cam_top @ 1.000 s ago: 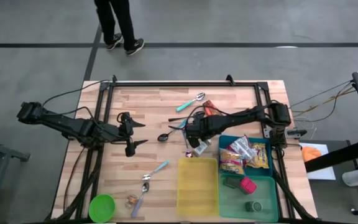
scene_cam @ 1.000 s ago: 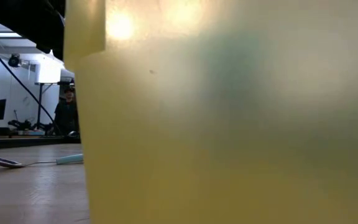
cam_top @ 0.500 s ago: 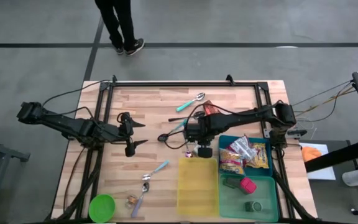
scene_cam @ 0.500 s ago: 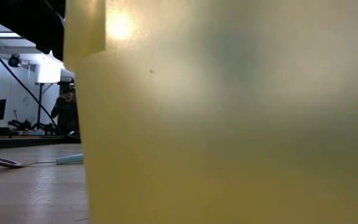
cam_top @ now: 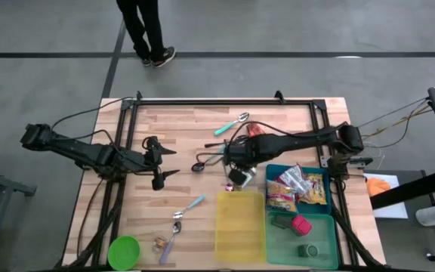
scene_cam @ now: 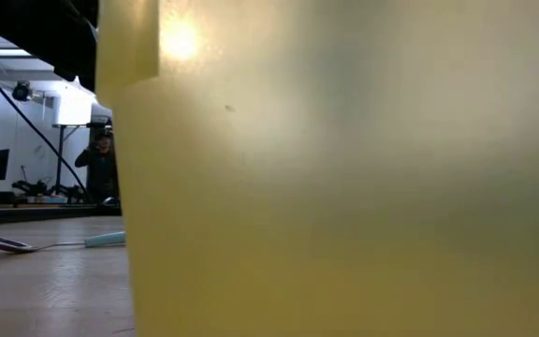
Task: Pick & Place Food Item
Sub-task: Put the white seasoning bottle into the green bin
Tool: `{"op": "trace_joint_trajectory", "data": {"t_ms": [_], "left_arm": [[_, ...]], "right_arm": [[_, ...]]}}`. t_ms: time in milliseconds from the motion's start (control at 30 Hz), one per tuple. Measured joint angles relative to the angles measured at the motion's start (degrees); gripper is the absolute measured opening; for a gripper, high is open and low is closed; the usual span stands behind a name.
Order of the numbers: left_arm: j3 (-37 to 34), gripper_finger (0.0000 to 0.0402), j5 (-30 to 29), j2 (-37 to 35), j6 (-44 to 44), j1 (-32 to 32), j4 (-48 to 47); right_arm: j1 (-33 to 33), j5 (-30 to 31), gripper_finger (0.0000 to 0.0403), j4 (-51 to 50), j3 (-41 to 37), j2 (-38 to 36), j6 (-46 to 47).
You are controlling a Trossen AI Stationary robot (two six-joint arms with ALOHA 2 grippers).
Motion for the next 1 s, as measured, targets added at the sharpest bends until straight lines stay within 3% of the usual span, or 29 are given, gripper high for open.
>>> {"op": "trace_joint_trajectory", "data": {"t_ms": [100, 333, 567, 867, 1000], "left_arm": [[0.0, 0.0335, -0.01, 0.0, 0.0, -0.02, -0.26], [-0.02, 0.0335, 0.0, 0.0, 0.0, 0.0, -0.36], [-0.04, 0.0335, -0.02, 0.0, 0.0, -0.01, -0.61], [-0.11, 0.0335, 0.0, 0.0, 0.0, -0.02, -0.67], [-0.13, 0.0335, -0.02, 0.0, 0.0, -0.02, -0.68]], "right_arm": [[0.31, 3.42, 0.0079, -0.08, -0.32, -1.12, 8.98], [0.47, 3.29, 0.0196, -2.47, -1.42, -1.58, 21.37], [0.39, 3.23, 0.0288, -5.71, -1.67, -1.58, 28.42], [3.14, -1.1, 0.0348, -4.63, -3.47, -1.58, 37.26], [4.27, -0.44, 0.0351, -4.7, -5.84, -1.58, 50.09]]}}
